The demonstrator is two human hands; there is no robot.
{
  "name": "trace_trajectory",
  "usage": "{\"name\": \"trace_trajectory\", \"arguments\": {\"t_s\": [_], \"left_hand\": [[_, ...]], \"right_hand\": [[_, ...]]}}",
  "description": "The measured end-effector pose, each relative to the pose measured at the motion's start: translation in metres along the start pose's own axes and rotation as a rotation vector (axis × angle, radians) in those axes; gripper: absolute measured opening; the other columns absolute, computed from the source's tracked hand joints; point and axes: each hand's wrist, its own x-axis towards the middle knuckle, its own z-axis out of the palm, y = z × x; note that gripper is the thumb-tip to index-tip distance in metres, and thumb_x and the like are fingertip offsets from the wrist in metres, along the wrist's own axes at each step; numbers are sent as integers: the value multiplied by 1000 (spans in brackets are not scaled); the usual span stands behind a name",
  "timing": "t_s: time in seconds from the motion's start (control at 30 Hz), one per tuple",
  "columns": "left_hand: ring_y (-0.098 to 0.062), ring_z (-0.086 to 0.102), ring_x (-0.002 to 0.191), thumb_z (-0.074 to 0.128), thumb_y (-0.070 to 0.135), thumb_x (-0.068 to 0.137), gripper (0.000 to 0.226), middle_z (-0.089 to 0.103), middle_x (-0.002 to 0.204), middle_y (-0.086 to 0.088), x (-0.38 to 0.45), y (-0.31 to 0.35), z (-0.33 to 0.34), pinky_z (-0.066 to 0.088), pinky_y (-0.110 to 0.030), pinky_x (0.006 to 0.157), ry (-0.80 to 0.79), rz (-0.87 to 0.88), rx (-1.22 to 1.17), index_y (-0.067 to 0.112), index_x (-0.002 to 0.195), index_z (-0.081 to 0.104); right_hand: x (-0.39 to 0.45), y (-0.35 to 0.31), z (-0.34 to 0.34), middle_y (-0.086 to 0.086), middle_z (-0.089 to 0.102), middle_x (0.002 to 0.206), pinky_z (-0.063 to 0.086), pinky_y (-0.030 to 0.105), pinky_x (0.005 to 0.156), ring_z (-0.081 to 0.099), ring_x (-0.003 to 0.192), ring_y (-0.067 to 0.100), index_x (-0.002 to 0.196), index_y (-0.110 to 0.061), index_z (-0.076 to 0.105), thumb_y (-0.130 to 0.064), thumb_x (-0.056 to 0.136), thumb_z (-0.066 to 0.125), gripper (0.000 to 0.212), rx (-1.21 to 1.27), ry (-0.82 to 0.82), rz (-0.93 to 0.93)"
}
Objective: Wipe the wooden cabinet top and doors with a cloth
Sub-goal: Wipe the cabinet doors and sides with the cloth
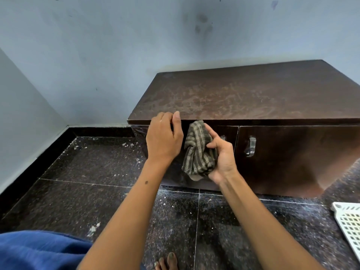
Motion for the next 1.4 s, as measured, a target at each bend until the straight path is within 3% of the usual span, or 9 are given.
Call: {"name": "trace_trajectory", "arguments": {"t_s": [0.13,0.23,0.37,0.67,0.77,0.9,1.0,1.2,1.4], "left_hand": [[-29,66,83,47,68,83,70,70,90,-12,11,17,-3,55,-43,80,-469,-533,-265,3,95,68],[-23,65,90,61,59,79,59,69,99,-7,9,19,-2,54,-37,75,-719,-764,-598,8,108,65],[-14,63,70,69,18,85,10,67,72,-2,9,17,1,51,-29,62,-558,-678,-740,11,80,64],[-14,58,66,66,6,86,13,62,71,-3,8,14,8,50,-33,67,-387,-655,-866,13,78,58],[-15,58,70,69,11,84,10,63,74,-2,8,10,5,49,-32,67,-357,-473,-645,15,83,60],[-9,62,78,63,25,88,11,65,84,9,15,-3,-9,50,-27,75,11,-73,-145,17,96,63],[-23,52,120,44,29,99,37,58,128,-8,25,-27,-14,38,-34,98,-44,31,147,7,127,52],[-24,16,145,27,28,103,49,26,155,-11,26,-75,-15,6,-38,118,-280,72,394,4,146,31],[-26,23,143,19,34,99,57,32,152,-12,25,-85,-17,9,-37,118,-261,160,378,4,145,34]], "right_hand": [[2,-4,-2,11,68,102,52,41,84,63,93,25,124,-12,56,-4,78,51,46,-75,-5,-34],[2,-3,-1,12,68,100,50,45,88,63,95,27,117,-11,57,-3,80,54,38,-104,43,-63],[2,-7,-2,21,60,114,43,50,97,55,105,32,122,-5,54,-4,88,42,37,-157,152,-90],[-4,-2,-1,11,68,103,49,42,92,63,96,24,115,-8,59,-10,72,71,44,-209,94,-154],[-3,3,-2,4,72,92,56,34,81,68,87,17,99,-15,66,1,72,71,32,-251,153,-284],[0,6,-13,2,69,100,51,28,86,65,95,14,99,-16,69,3,76,70,30,-856,271,-936],[9,10,-29,8,67,104,49,35,89,62,99,22,103,-8,71,3,74,69,31,-1434,146,-1268],[28,28,-74,4,62,127,46,39,88,58,117,26,115,-19,69,-6,89,60,30,-2222,66,-1393],[33,53,-75,4,47,142,47,39,93,46,130,28,132,-18,55,-6,90,39,46,-2312,79,-1269]]}}
